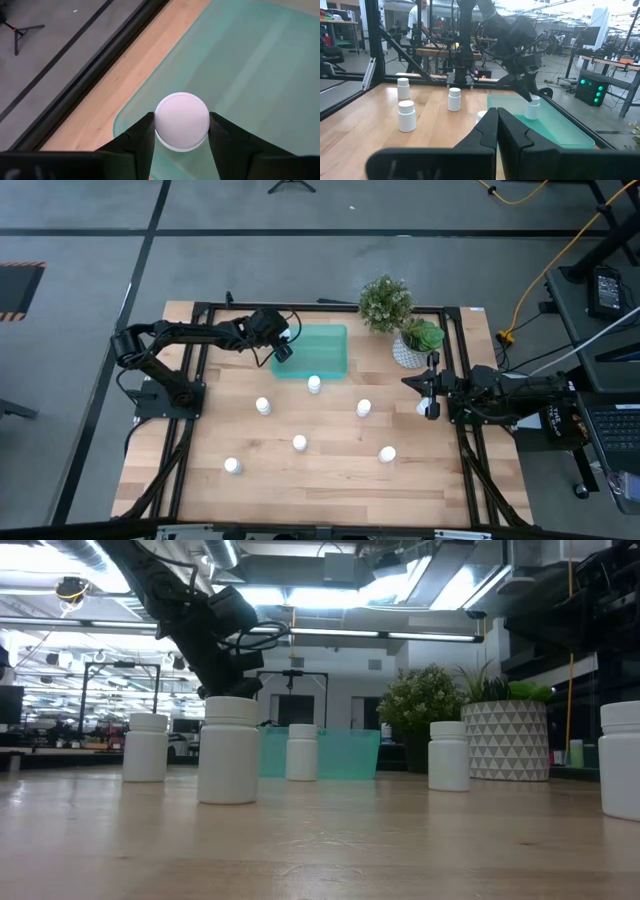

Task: Pick and place pill bottles into a basket
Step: Put the white pill bottle into the green bin

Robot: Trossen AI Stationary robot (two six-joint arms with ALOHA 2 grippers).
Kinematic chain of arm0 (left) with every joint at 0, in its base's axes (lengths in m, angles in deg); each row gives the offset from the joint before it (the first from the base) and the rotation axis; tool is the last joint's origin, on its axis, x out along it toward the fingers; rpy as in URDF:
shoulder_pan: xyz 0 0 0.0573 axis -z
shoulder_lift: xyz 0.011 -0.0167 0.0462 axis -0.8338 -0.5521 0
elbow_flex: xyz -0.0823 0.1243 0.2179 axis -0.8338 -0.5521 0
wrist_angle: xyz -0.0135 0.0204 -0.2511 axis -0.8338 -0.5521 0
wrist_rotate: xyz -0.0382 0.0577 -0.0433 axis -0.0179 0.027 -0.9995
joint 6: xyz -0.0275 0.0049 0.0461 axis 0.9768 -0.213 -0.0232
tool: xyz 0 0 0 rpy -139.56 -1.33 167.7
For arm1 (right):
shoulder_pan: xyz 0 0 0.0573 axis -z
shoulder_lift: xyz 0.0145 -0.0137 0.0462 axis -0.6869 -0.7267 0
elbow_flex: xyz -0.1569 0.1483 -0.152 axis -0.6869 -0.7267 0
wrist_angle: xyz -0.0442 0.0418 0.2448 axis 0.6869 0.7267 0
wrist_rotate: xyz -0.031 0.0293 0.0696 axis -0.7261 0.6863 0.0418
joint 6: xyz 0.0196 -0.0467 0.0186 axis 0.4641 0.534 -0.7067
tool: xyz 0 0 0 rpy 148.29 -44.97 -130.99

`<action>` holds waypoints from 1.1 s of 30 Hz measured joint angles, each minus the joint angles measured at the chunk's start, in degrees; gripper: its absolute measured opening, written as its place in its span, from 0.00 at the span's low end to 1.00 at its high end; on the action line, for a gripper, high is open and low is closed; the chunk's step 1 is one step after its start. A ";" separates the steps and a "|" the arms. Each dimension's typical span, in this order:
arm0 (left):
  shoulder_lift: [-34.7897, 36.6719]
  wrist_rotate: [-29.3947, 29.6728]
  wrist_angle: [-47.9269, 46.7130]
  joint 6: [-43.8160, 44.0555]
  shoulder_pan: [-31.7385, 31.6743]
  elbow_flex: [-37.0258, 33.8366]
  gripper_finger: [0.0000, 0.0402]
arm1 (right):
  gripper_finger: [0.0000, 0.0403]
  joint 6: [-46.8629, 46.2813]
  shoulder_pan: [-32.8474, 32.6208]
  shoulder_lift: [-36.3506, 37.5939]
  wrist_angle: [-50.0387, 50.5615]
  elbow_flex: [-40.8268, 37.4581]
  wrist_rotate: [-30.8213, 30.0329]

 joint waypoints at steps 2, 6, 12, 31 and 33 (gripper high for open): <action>0.00 -0.07 0.01 0.08 -0.01 0.00 0.41 | 0.02 0.00 0.00 0.00 0.00 0.00 -0.01; 0.00 -0.07 0.02 0.46 0.00 0.00 0.44 | 0.02 0.00 0.02 0.00 0.00 0.00 -0.01; 0.00 -0.07 0.00 0.46 0.00 0.00 0.44 | 0.02 0.01 0.02 0.00 0.00 0.00 -0.01; 0.00 -0.46 0.08 0.44 0.00 0.00 0.48 | 0.02 0.01 0.00 0.00 -0.02 0.00 -0.01; 0.00 -0.48 0.16 -0.22 0.00 0.00 0.48 | 0.02 0.01 0.02 0.00 -0.02 0.00 0.01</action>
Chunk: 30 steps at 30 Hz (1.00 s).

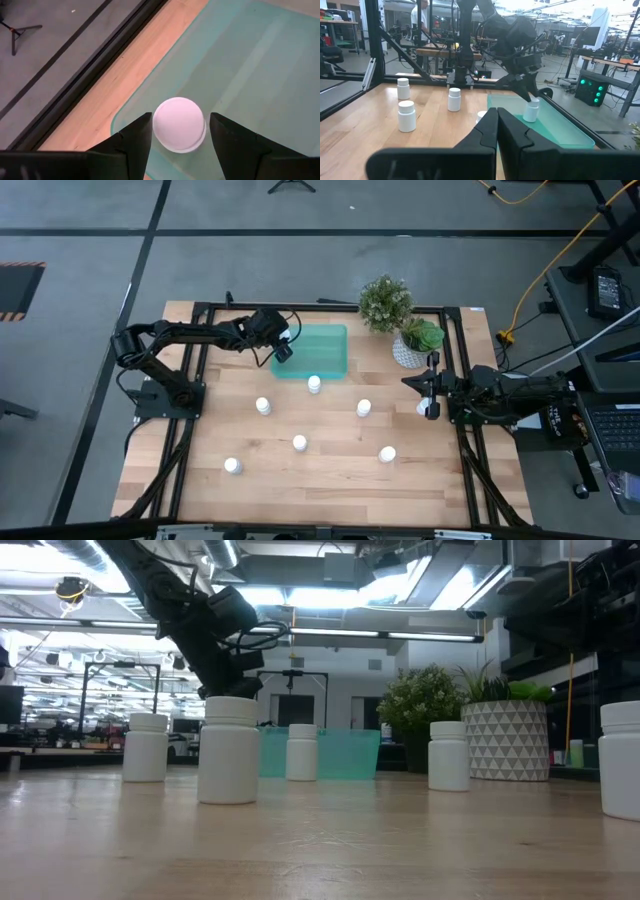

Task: Pick and place pill bottles into a basket
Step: Put the white pill bottle into the green bin

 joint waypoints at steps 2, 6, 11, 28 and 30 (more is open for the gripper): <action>0.00 -0.14 0.01 -0.34 0.03 0.00 0.48 | 0.02 0.01 0.00 0.00 0.00 0.00 -0.01; 0.09 -0.90 0.06 -1.24 0.04 0.00 0.48 | 0.02 0.17 -0.02 0.00 -0.01 0.00 -0.01; 0.31 -0.87 -0.91 -1.87 0.04 0.80 0.47 | 0.02 0.17 0.00 0.00 -0.02 0.00 -0.01; 10.37 -1.33 -11.98 -8.79 0.89 5.44 0.43 | 0.02 0.23 0.00 0.00 0.63 0.00 0.01; 12.71 -1.35 -13.91 -8.82 1.34 5.44 0.40 | 0.02 0.39 0.00 0.00 0.63 0.00 -0.01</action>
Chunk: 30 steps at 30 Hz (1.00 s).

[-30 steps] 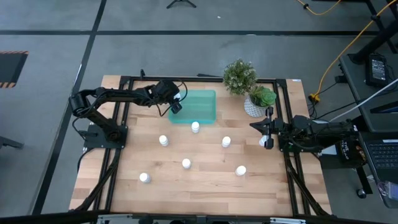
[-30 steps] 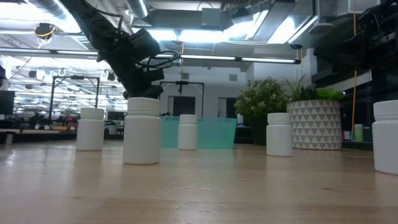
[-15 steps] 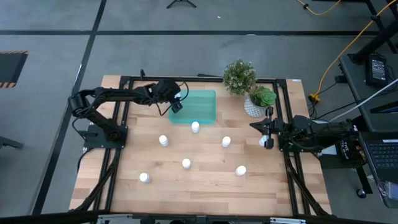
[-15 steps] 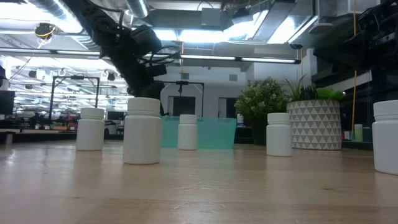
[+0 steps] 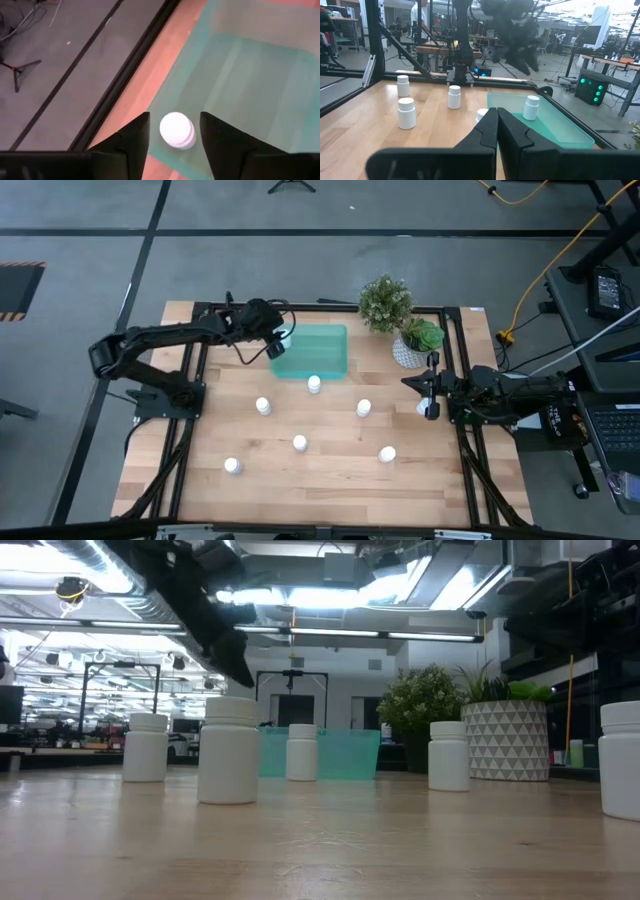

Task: Pick and place pill bottles into a basket
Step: Put the white pill bottle into the green bin

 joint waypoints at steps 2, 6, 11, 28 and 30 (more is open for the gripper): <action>2.23 0.04 -1.47 0.12 0.82 0.00 0.36 | 0.02 0.00 -0.01 -0.02 0.00 0.00 0.01; 6.66 -0.88 -0.20 2.25 3.50 -2.63 0.26 | 0.02 0.00 0.00 -0.01 0.02 0.00 0.02; 12.47 -1.86 5.67 4.04 7.00 -9.81 0.12 | 0.02 0.00 0.00 0.00 0.04 0.00 0.04; 31.54 -6.47 15.76 10.96 14.68 -29.11 0.01 | 0.02 2.91 0.00 -0.01 0.04 0.00 0.06; 32.74 -9.73 16.10 9.56 15.72 -29.14 0.01 | 0.02 2.97 -0.02 0.00 0.04 0.00 0.06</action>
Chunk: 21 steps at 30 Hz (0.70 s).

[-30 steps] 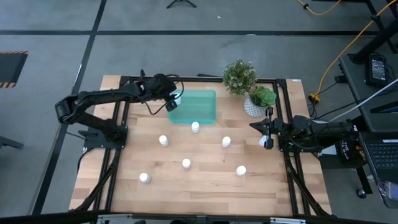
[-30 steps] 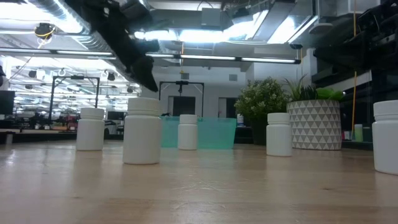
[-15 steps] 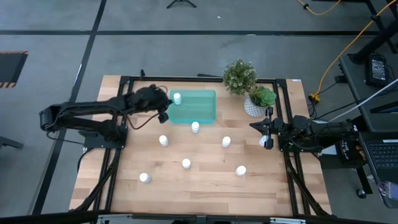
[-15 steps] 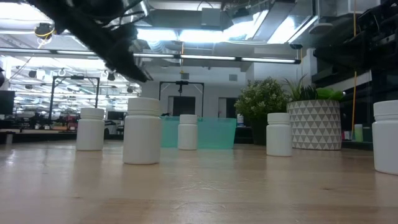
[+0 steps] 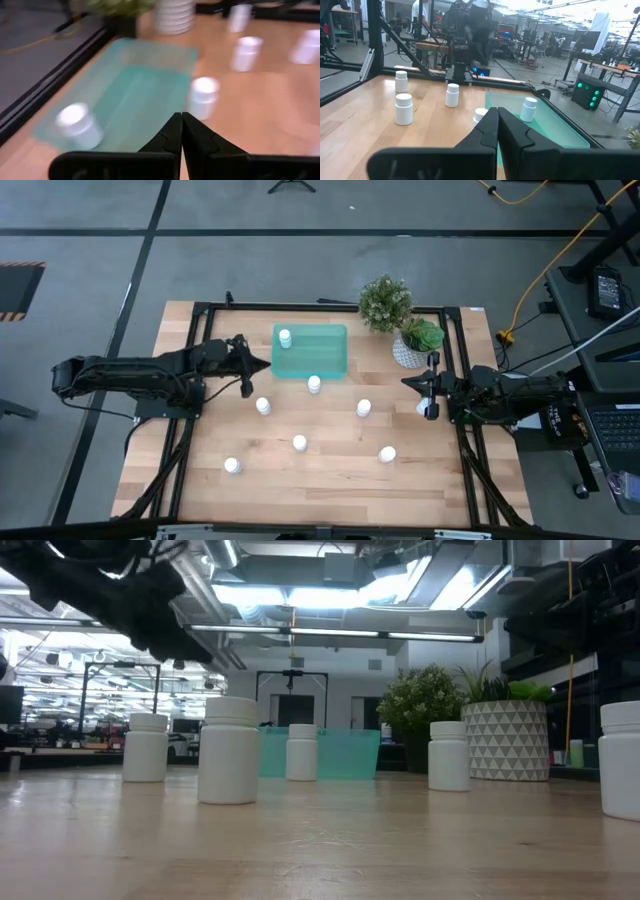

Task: Pick and place pill bottles into a basket
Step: Put the white pill bottle into the green bin

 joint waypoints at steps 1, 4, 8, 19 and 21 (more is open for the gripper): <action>0.44 -1.64 0.18 -0.85 0.55 0.00 0.01 | 0.02 0.00 0.00 0.00 0.00 0.00 0.00; 0.71 -6.18 1.78 -2.60 2.10 -0.02 0.00 | 0.02 -0.08 0.02 -0.02 0.00 0.00 0.00; 0.65 -8.69 1.89 -4.99 3.79 -0.02 0.01 | 0.02 -0.25 0.00 0.00 0.00 0.00 -0.03; 0.57 -10.64 2.45 -8.95 5.89 -0.07 0.00 | 0.02 1.18 0.00 0.00 -1.29 0.00 -0.07; 0.56 -10.52 2.46 -8.90 5.89 -0.07 0.00 | 0.02 0.97 0.00 0.00 -1.26 0.00 -0.07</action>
